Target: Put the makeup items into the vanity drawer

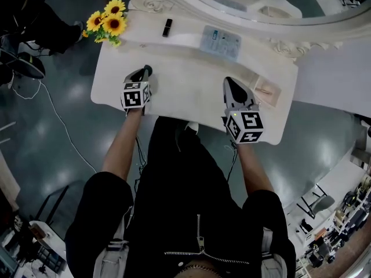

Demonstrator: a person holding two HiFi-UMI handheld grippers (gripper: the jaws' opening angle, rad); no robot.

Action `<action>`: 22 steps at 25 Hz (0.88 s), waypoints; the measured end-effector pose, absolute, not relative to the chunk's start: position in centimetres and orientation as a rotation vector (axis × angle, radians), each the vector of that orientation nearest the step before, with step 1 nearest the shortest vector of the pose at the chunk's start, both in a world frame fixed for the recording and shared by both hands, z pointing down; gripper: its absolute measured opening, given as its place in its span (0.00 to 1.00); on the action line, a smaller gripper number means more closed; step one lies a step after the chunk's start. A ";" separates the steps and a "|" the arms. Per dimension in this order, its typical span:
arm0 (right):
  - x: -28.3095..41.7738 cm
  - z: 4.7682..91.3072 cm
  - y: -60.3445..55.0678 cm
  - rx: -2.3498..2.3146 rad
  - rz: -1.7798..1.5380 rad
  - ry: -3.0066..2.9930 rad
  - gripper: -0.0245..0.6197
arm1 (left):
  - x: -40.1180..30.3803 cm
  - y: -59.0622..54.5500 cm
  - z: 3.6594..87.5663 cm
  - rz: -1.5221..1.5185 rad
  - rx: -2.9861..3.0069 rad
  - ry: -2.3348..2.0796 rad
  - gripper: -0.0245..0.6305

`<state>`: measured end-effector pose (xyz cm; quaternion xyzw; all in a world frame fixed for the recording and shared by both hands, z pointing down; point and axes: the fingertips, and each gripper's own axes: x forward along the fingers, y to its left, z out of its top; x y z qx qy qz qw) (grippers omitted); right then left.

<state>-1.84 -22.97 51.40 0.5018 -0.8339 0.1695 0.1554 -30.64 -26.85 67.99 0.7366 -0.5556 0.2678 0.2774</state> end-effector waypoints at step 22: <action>3.2 45.0 -20.8 1.637 0.325 -2.396 0.05 | -23.1 -30.2 51.3 0.535 2.407 -1.473 0.09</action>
